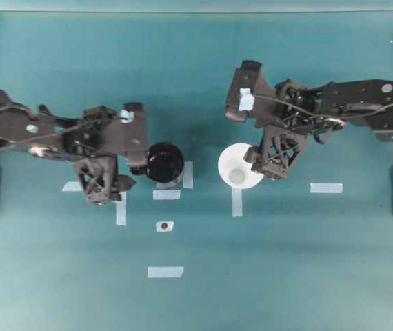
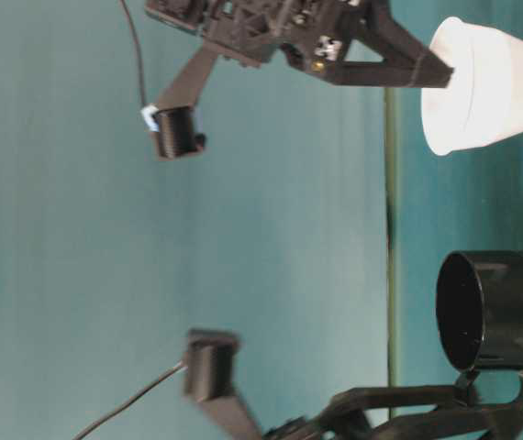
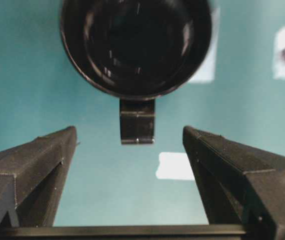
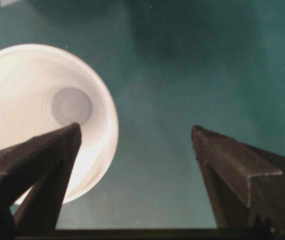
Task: Holding the cup holder with the left arm, the right arm places the cup into the cup holder.
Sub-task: 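Lower both open grippers onto the holder rim and cup rim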
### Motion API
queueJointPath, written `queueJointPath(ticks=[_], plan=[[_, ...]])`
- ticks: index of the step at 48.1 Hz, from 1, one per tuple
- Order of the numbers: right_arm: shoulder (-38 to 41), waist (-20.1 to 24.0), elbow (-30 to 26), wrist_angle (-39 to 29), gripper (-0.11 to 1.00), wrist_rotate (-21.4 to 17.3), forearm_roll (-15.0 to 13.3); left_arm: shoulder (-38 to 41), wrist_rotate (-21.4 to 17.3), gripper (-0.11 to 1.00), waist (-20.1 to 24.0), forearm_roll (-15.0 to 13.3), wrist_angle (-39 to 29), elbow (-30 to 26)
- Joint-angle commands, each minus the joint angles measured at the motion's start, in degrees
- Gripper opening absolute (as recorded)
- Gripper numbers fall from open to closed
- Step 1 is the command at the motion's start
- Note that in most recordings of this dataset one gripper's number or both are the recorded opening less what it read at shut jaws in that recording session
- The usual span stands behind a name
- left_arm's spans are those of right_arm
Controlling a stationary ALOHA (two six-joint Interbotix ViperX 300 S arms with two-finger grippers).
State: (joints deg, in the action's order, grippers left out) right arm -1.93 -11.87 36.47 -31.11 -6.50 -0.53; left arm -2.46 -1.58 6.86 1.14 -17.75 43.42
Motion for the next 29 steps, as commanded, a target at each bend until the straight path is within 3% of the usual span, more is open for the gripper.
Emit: queueJointPath(ticks=[1,29], plan=[[0.6,-0.2,-0.8,0.4,0.95,-0.2,-0.1,0.8,0.0,0.93,0.2,0.2,0.4,-2.1],[3.3,-0.2,-1.4,2.1,0.95,-0.3,-0.1,3.0,-0.2,0.93,1.1,0.2,0.1,-3.8]])
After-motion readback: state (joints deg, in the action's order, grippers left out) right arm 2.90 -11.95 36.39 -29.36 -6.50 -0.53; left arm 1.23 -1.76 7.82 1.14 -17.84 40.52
